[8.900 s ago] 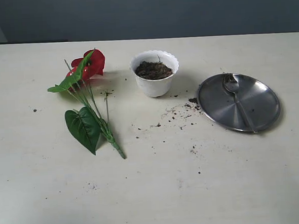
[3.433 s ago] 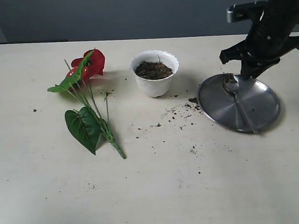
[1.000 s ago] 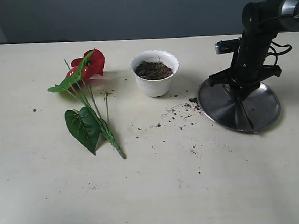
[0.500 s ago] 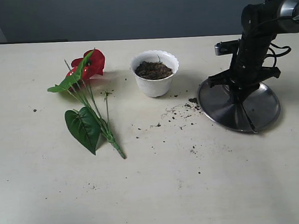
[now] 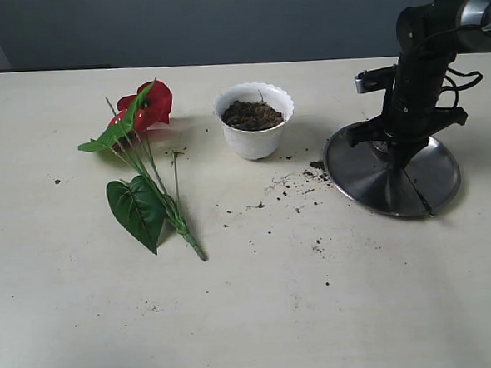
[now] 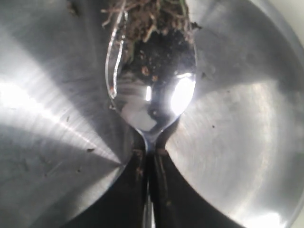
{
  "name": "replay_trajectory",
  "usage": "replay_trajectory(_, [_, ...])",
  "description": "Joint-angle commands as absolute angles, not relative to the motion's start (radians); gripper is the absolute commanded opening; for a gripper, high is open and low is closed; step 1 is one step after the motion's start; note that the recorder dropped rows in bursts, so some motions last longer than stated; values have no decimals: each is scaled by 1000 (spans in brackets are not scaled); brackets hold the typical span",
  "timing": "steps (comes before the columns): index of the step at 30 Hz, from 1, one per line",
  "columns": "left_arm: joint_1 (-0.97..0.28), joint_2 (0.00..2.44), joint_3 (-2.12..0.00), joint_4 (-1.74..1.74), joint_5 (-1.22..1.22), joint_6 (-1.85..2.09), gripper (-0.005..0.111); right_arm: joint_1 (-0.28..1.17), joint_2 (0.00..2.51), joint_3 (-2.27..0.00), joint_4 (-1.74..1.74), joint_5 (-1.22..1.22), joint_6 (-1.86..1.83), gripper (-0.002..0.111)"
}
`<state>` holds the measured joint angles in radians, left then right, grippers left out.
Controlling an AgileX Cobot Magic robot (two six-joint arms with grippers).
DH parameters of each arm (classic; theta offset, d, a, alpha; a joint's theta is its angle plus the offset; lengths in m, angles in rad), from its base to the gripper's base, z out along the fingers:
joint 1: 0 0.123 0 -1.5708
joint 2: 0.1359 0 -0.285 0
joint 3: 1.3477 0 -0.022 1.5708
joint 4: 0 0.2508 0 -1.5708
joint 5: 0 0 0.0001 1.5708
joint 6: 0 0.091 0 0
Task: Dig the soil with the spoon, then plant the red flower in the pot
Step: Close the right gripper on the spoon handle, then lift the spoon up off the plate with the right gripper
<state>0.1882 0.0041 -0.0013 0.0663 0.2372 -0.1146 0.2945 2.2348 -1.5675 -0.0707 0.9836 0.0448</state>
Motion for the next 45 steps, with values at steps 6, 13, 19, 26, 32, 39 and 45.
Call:
replay_trajectory(6, [189, 0, 0, 67, 232, -121, 1, 301, 2176, -1571, -73, 993, 45, -1])
replay_trajectory(13, [189, 0, 0, 67, 232, -121, 1, 310, 2106, -1571, -61, 1001, 45, -1])
replay_trajectory(19, [189, 0, 0, 67, 232, -121, 1, 312, 2034, -1571, -59, 1003, 45, -1])
replay_trajectory(26, [189, 0, 0, 67, 232, -121, 1, 343, 1947, -1571, -81, 979, 45, -1])
replay_trajectory(32, [189, 0, 0, 67, 232, -121, 1, 382, 1917, -1571, -174, 975, 81, -1])
replay_trajectory(39, [189, 0, 0, 67, 232, -121, 1, 409, 1865, -1440, -302, 906, 107, -1])
replay_trajectory(45, [189, 0, 0, 67, 232, -121, 1, 409, 1782, -1285, -311, 767, 39, -1])
